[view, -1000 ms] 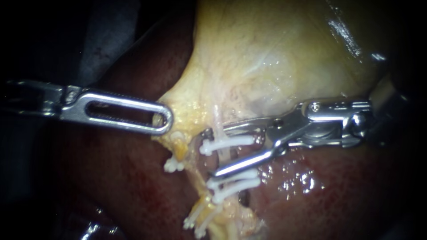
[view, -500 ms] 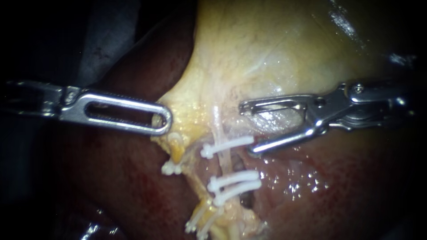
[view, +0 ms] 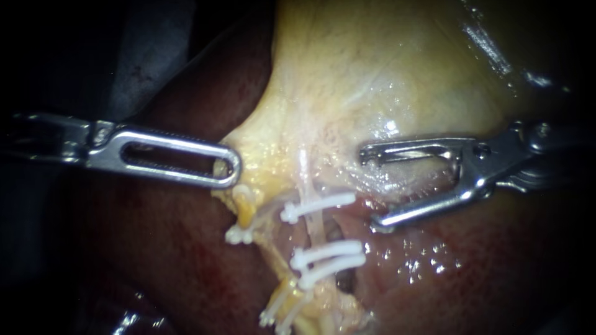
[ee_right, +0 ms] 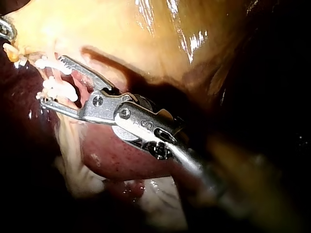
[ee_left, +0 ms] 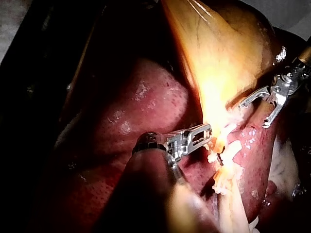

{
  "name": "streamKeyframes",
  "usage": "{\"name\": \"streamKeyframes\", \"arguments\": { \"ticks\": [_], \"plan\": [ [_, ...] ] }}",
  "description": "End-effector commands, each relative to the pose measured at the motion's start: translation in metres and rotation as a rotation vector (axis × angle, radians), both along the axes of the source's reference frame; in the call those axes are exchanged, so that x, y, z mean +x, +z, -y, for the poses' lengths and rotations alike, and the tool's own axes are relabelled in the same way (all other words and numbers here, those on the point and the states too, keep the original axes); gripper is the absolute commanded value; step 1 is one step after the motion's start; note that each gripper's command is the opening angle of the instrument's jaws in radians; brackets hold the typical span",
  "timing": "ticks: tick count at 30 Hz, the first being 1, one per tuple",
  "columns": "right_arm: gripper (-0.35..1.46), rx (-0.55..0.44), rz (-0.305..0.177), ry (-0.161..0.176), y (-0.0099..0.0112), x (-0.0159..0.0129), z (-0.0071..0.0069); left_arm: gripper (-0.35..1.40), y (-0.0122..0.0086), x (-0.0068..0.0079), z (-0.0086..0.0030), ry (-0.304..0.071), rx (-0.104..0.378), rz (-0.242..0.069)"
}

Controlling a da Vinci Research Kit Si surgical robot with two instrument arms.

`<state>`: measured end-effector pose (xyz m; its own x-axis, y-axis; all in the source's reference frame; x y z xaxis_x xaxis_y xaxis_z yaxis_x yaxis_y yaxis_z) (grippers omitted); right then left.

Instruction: Going back third clip right tube

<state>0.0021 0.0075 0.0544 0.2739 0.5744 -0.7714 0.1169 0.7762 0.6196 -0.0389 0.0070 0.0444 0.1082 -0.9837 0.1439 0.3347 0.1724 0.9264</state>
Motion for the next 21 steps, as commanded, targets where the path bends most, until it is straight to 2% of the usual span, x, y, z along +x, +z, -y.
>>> {"name": "streamKeyframes", "arguments": {
  "ticks": [1,6,15,21],
  "plan": [
    [0.6,-0.006,-0.001,0.0,-0.0001,-0.0002,-0.0002,-0.35,0.0,0.0,0.0,0.0,0.0,-0.001],
    [0.6,-0.005,-0.003,-0.001,-0.0008,-0.0012,-0.0011,-0.35,0.0003,-0.0003,0.0002,-0.002,-0.002,-0.003],
    [0.6,-0.004,-0.004,-0.003,-0.0009,-0.0015,-0.001,-0.35,0.0013,-0.0011,0.0008,-0.005,-0.009,-0.008],
    [0.6,-0.004,-0.004,-0.003,-0.001,-0.0015,-0.001,-0.35,0.0031,-0.0027,0.0018,0.007,-0.013,-0.004]
  ]
}}
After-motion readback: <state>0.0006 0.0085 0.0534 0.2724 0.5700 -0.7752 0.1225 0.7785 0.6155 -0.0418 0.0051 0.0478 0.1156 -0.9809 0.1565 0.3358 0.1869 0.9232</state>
